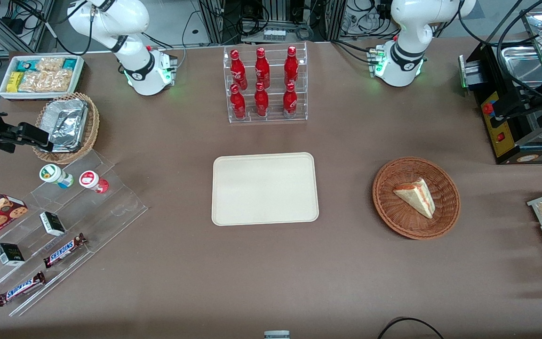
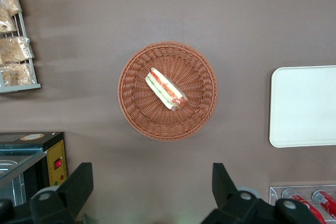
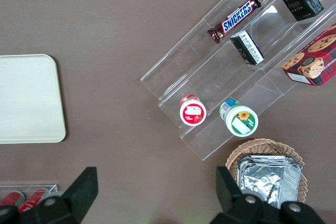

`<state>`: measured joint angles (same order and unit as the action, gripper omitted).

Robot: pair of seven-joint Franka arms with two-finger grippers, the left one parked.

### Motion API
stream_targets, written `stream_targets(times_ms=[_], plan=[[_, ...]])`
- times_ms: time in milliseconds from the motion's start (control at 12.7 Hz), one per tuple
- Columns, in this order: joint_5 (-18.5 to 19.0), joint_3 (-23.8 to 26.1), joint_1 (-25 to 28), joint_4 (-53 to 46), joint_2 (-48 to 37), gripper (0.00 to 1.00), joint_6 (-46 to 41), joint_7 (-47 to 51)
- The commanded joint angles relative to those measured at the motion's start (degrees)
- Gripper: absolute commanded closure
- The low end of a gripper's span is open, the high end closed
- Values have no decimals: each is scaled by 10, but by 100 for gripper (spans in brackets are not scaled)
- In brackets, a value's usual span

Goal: Place green gum on tray
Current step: 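Move the right gripper down toward the green-lidded gum tub on the shelf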

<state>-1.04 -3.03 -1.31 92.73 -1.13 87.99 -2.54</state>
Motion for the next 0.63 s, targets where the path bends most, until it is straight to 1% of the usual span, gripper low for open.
stream_targets(times_ms=[0, 316, 474, 553], plan=[[4, -8, -1, -18, 8, 0, -13, 6], [11, -8, -2, -5, 38, 0, -3, 1], [10, -8, -2, 11, 43, 0, 25, -4], [10, -8, -4, 24, 42, 0, 42, -25]])
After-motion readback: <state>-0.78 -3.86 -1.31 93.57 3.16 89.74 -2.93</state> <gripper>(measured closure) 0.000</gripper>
